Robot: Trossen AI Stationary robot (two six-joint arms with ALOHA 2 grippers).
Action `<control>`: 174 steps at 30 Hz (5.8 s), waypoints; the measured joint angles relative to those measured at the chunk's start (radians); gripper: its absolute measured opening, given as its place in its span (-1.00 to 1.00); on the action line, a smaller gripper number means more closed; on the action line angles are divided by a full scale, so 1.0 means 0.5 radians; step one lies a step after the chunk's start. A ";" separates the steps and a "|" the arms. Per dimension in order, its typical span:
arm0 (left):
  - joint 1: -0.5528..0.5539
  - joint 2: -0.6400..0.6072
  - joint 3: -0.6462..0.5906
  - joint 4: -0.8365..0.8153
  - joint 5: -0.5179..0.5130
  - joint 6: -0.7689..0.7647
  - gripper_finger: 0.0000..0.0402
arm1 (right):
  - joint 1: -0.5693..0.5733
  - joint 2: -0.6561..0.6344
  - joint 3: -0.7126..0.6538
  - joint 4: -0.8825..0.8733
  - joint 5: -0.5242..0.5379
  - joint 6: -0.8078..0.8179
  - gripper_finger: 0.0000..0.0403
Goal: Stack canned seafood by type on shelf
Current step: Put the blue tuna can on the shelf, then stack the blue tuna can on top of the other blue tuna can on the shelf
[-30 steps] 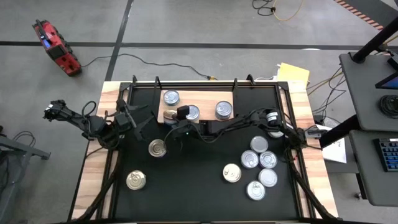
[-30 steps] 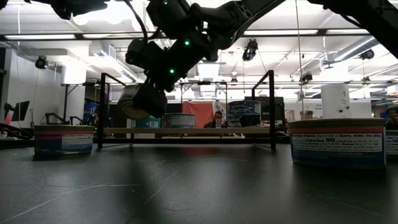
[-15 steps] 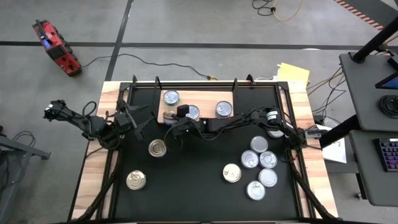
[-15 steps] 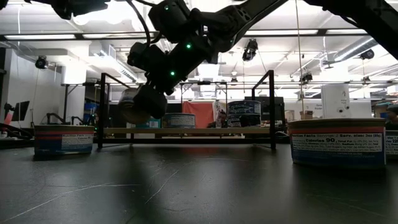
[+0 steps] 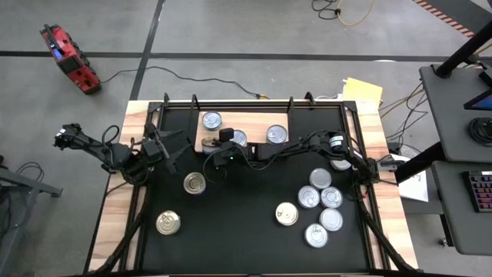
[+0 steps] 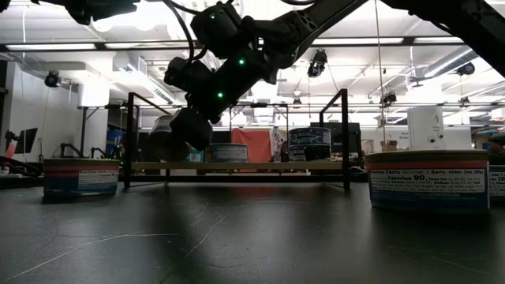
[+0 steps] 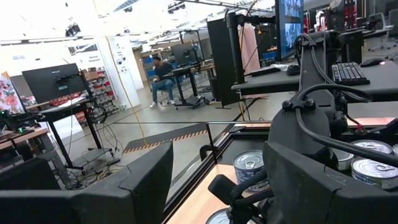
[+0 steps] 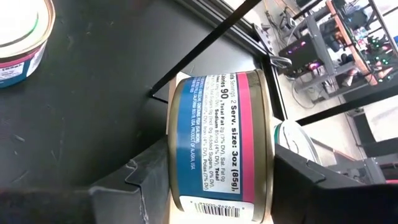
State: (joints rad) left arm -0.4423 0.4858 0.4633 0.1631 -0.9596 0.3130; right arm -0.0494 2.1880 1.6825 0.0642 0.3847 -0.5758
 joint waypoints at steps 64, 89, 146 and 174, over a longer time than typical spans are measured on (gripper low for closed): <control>0.000 0.044 0.000 -0.041 0.002 -0.048 0.16 | 0.009 -0.172 0.018 -0.257 -0.112 0.209 0.42; 0.157 0.713 0.000 -0.516 0.757 -1.071 0.03 | 0.141 -1.038 -0.593 -0.375 -0.320 0.481 -0.18; 0.681 1.539 0.000 -0.388 0.309 -1.220 -1.00 | 0.199 -1.182 -0.618 -0.907 -0.296 0.716 -0.44; 0.670 1.009 0.000 -0.365 0.699 -1.004 -1.00 | 0.195 -1.182 -0.626 -1.593 -0.296 1.297 -0.79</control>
State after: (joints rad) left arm -0.1073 0.9901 0.4633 -0.0193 -0.6102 -0.1888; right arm 0.0481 1.5970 1.3693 -0.7324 0.2369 0.0728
